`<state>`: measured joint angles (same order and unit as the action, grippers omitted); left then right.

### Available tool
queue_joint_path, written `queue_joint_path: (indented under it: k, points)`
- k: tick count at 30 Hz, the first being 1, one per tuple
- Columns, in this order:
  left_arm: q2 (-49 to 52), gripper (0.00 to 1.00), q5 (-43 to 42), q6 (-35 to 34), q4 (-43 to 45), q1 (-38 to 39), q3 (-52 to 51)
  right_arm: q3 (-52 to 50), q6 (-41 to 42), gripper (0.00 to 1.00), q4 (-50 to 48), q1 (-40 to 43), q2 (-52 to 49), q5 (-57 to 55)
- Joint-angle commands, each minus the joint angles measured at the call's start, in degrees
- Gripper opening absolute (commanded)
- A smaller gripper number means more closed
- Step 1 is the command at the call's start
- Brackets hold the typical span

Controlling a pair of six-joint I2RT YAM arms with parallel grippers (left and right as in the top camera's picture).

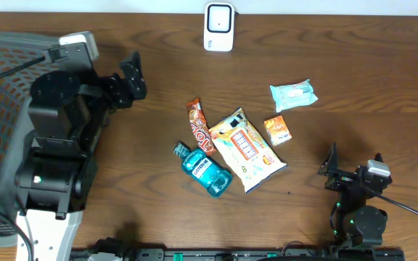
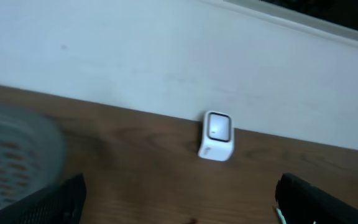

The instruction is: Scan the item barcode

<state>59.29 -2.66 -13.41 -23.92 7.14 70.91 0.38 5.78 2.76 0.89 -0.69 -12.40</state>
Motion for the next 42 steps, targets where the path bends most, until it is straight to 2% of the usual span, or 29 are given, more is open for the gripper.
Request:
queue_joint_path:
  k: [1,11,14,18,23,25,27,31,35,38,42]
  points:
    - [-0.31,0.98,0.13,1.4,1.68,-2.36,0.5,-0.07,-0.52,0.99,0.28,0.15,0.31,-0.09]
    - [-0.9,0.98,0.15,1.62,15.78,-6.49,6.69,-0.07,-0.52,0.99,0.28,0.15,0.31,-0.09]
    - [-1.14,0.98,0.15,3.02,16.48,-6.58,9.27,-0.07,-0.52,0.99,0.26,0.15,0.31,-0.09]
    - [-2.91,0.98,0.15,6.36,13.2,-6.58,10.69,-0.07,-0.52,0.99,0.26,0.17,0.31,-0.09]
    - [-6.67,0.98,0.13,6.34,3.69,-6.58,10.67,-0.07,-0.52,0.99,0.26,0.15,0.31,-0.09]
    - [-9.33,0.98,0.02,6.29,2.91,-6.29,10.05,-0.07,-0.52,0.99,0.28,0.17,0.31,-0.09]
    - [-11.82,0.98,-1.97,6.32,1.62,-6.08,9.94,-0.07,-0.52,0.99,0.28,0.17,0.31,-0.09]
    - [-18.03,0.98,-11.74,6.29,-1.66,-6.1,9.94,-0.07,-0.33,0.99,0.26,0.15,0.31,0.11]
    - [-23.34,0.98,-20.68,6.29,-2.21,-6.1,9.94,-0.07,5.31,0.99,0.33,0.15,0.31,6.19]
    - [-25.55,0.98,-23.82,5.75,0.13,-6.1,9.94,-0.07,13.35,0.99,1.55,0.15,0.31,13.94]
    - [-26.18,0.98,-23.93,-3.85,2.16,-6.1,11.21,-0.07,31.39,0.99,0.61,0.15,0.2,24.11]
